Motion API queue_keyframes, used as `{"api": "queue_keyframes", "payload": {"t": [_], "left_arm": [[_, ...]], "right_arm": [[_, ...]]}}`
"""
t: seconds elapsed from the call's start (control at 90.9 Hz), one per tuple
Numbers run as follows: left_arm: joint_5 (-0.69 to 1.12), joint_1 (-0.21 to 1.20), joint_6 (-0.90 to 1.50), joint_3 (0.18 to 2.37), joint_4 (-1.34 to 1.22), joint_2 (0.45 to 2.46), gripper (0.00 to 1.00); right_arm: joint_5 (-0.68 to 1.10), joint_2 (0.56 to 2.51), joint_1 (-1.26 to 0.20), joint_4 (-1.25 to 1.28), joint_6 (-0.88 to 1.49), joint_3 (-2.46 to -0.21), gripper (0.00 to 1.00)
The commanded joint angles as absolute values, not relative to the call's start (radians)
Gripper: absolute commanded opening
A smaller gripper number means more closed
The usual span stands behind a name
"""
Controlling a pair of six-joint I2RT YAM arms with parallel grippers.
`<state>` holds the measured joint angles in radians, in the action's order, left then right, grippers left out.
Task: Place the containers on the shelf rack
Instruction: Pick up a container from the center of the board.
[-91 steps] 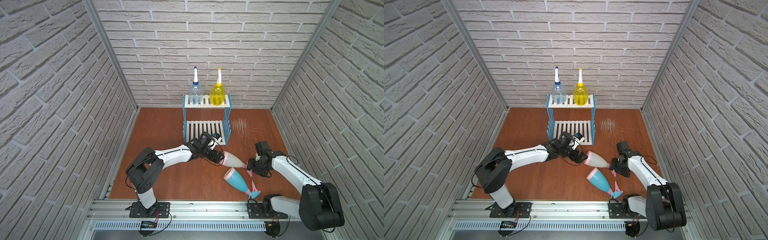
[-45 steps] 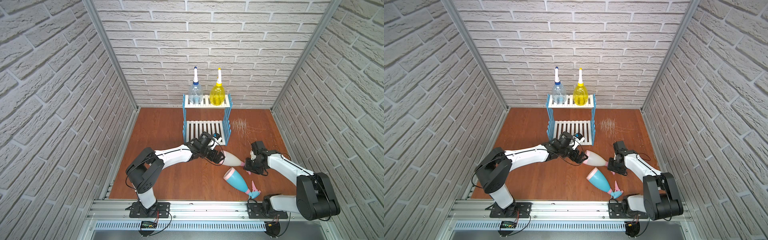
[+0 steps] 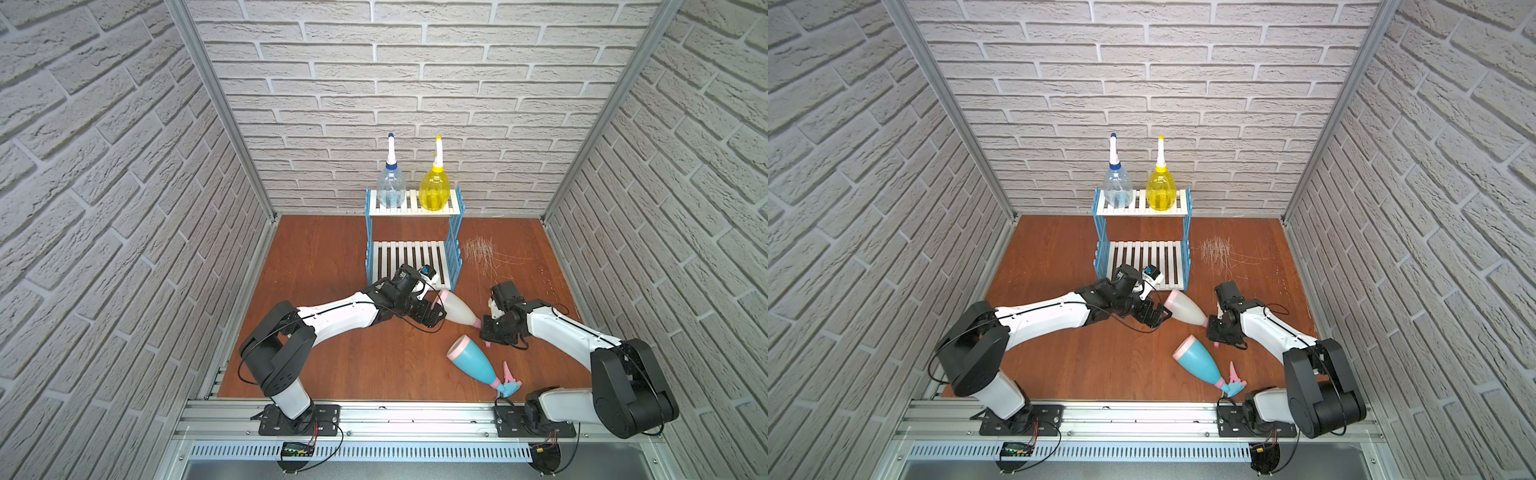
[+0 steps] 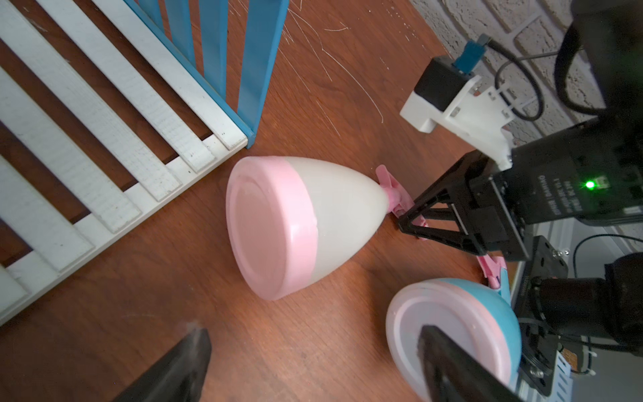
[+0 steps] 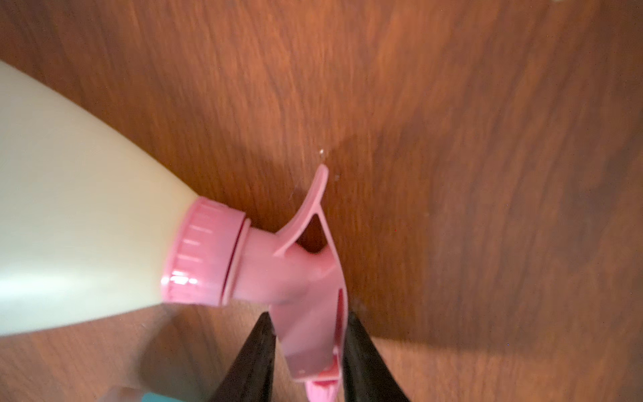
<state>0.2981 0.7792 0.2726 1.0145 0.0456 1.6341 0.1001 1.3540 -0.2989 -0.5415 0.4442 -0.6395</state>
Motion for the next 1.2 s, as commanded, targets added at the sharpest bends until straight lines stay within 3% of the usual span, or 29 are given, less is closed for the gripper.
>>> {"api": "queue_keyframes", "payload": {"t": [0.0,0.374,0.572,0.935,1.188], "left_arm": [[0.274,0.772,0.275,0.990,0.041,1.590,0.98],[0.272,0.713,0.280,1.005,0.110,1.466,0.98],[0.388,0.622,0.315,1.096,0.234,1.465,0.98],[0.640,0.559,0.313,1.272,0.338,1.609,0.97],[0.693,0.551,0.335,1.340,0.363,1.660,0.91]], "right_arm": [[0.086,1.355,-0.324,-0.577,0.433,-0.639,0.27],[-0.012,1.219,-0.463,-0.637,0.396,-0.668,0.24],[-0.109,1.149,-0.563,-0.604,0.374,-0.695,0.25],[-0.157,1.115,-0.700,-0.436,0.200,-0.734,0.25],[-0.100,1.119,-0.745,-0.362,0.026,-0.761,0.26]]}}
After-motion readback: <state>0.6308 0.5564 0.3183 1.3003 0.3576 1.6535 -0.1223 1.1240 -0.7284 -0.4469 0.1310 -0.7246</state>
